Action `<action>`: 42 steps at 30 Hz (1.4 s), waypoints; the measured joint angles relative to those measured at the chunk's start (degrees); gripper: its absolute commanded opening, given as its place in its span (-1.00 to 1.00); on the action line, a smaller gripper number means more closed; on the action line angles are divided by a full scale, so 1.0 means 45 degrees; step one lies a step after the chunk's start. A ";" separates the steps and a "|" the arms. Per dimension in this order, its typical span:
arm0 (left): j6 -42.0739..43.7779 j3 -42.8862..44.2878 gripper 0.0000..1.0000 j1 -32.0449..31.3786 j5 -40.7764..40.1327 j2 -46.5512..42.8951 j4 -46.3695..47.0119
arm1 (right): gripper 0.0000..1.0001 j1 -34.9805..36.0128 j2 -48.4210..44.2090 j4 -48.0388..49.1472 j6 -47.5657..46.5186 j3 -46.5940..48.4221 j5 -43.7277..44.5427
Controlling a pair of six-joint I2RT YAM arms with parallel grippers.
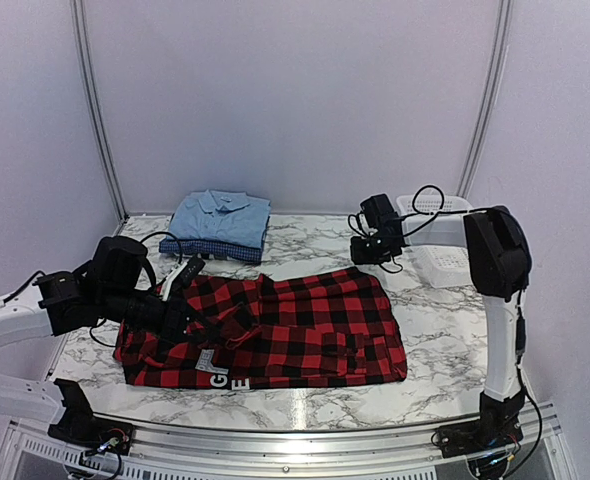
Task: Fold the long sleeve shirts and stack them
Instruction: Pick up the corner of the shirt from the center of the board.
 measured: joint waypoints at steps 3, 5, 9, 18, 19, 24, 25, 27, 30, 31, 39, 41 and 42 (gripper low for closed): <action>0.0000 0.0000 -1.00 0.0000 -0.0058 0.0058 -0.0024 | -0.35 0.0019 0.0068 -0.0102 -0.0039 0.0000 0.0053; 0.0005 0.0000 -1.00 0.0000 -0.0078 0.0141 -0.0034 | -0.35 0.0058 0.0087 -0.0170 -0.0039 0.0000 0.0078; 0.0010 0.0000 -1.00 0.0000 -0.0083 0.0277 -0.0039 | -0.39 0.0238 0.0087 -0.0160 -0.0039 -0.0019 0.0117; 0.0136 0.0000 -1.00 0.0000 -0.0078 0.0447 -0.0039 | -0.65 0.0398 0.0189 -0.0058 -0.0005 -0.0539 0.0175; 0.0146 0.0000 -1.00 0.0000 -0.0078 0.0476 -0.0039 | -0.71 0.0398 0.0189 -0.0034 0.0029 -0.0539 0.0175; 0.0199 0.0039 -1.00 0.0000 -0.0146 0.0612 -0.0112 | -1.00 0.0408 0.0204 0.0049 0.0063 -0.0539 0.0219; 0.0238 0.0141 -1.00 0.0000 -0.0209 0.0617 -0.0243 | -1.00 0.0403 0.0209 0.0058 0.0087 -0.0539 0.0243; 0.0389 0.0500 -1.00 0.0000 -0.0330 0.0665 -0.0559 | -1.00 0.0403 0.0209 0.0063 0.0083 -0.0534 0.0248; 0.0738 0.1685 -1.00 0.0000 -0.0636 0.0748 -0.1307 | -1.00 0.0408 0.0204 0.0068 0.0058 -0.0529 0.0282; 0.0889 0.2200 -1.00 0.0000 -0.0733 0.0758 -0.1583 | -1.00 0.0408 0.0194 0.0073 0.0053 -0.0529 0.0316; 0.2477 0.6125 -1.00 0.0000 -0.1156 0.0865 -0.3997 | -1.00 0.0408 -0.0903 0.0865 0.0024 -0.1268 0.0656; 0.2851 0.6547 -1.00 0.0000 -0.1171 0.0865 -0.4677 | -1.00 0.0408 -0.1545 0.1258 0.0024 -0.1710 0.0719; 0.3021 0.6669 -1.00 0.0000 -0.1171 0.0865 -0.5037 | -1.00 0.0408 -0.1909 0.1506 0.0029 -0.1982 0.0753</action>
